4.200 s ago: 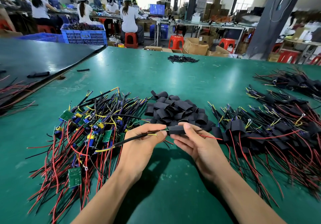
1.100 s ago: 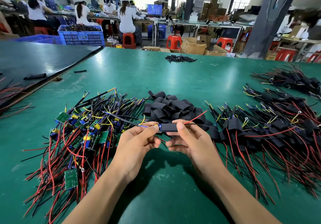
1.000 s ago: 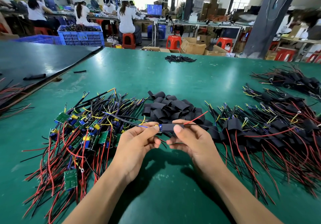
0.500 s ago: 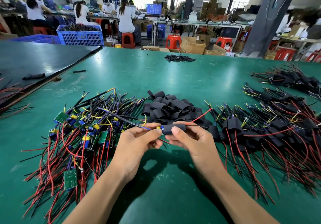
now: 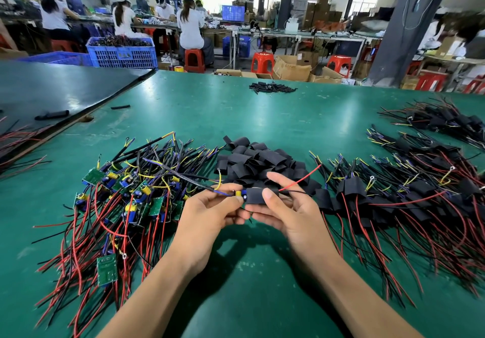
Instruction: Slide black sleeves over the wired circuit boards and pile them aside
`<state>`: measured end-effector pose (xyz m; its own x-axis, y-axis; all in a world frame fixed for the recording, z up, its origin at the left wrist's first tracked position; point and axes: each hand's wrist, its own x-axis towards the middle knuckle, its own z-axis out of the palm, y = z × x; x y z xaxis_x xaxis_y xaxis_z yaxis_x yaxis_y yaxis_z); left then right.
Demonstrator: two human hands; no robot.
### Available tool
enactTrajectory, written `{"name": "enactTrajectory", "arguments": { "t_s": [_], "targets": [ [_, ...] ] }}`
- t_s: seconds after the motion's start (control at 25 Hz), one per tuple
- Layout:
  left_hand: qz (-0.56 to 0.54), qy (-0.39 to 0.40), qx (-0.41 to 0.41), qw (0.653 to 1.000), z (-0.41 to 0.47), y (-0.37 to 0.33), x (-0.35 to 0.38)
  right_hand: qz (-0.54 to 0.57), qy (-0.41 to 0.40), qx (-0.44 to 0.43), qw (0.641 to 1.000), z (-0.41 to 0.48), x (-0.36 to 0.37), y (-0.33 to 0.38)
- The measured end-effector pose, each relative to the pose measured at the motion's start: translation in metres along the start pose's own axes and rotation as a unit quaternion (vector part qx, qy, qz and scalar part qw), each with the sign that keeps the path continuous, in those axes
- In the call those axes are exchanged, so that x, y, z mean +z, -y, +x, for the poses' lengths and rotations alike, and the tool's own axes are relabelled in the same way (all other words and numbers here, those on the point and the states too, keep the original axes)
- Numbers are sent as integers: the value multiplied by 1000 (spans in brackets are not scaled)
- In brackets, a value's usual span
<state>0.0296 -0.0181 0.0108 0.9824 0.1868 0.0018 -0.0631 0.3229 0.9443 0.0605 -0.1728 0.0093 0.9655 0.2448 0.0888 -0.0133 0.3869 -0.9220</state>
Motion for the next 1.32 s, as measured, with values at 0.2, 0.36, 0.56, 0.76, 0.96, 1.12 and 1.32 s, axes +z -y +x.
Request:
{"name": "enactTrajectory", "arguments": {
  "t_s": [0.2, 0.36, 0.56, 0.76, 0.96, 1.12, 1.32],
  "targets": [
    [-45, 30, -18, 998, -1, -2, 1, 2, -23, 5, 1000, 2, 0, 0],
    [-68, 15, -9, 998, -1, -1, 4, -25, -48, -2, 999, 0, 0, -2],
    [-90, -14, 2, 996, 3, -1, 1, -57, -69, -1, 996, -1, -4, -3],
    [-82, -15, 11, 996, 6, -2, -4, -38, -51, 51, 997, 0, -8, 3],
    [-27, -10, -8, 1000, 8, 0, -7, 26, -32, 99, 994, 1, -8, 8],
    [-10, -12, 0, 1000, 7, 1, -7, -24, -48, 102, 993, 0, -11, 9],
    [-33, 4, -13, 999, 6, 1, -6, -5, -75, 120, 990, 3, -13, 5]
  ]
}}
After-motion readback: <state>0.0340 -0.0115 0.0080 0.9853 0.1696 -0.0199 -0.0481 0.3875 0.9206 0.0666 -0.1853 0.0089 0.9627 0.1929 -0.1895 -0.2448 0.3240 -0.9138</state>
